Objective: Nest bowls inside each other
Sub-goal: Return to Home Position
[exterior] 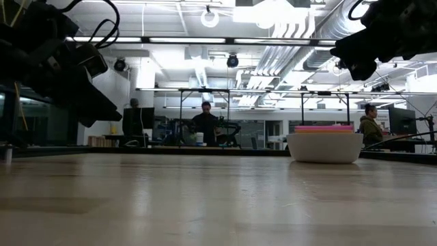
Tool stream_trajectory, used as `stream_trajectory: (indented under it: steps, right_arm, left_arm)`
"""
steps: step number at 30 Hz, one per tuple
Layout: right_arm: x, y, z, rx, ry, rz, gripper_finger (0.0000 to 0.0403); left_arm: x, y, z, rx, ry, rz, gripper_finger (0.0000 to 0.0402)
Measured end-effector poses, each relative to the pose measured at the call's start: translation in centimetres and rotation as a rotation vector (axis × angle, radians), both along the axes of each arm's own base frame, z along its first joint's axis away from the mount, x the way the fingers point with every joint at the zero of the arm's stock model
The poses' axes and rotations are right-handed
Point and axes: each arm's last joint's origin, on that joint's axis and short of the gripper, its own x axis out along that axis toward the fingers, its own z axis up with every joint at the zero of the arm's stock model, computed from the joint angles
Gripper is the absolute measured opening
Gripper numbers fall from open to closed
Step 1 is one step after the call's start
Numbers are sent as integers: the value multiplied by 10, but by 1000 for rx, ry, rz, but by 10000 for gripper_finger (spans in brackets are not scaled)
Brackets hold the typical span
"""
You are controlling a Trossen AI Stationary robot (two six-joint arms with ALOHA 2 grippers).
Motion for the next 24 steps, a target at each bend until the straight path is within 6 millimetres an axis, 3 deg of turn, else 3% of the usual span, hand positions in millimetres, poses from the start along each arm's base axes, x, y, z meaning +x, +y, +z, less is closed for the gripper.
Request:
stream_trajectory:
  steps: [8, 24]
  right_arm:
    - [0, 0, -1, 12, 6, 0, 85]
    - [0, 0, -1, 20, 8, -1, 85]
  left_arm:
    - [-5, 0, -7, 0, -44, -2, 143]
    - [-14, 0, -15, 30, 44, -12, 143]
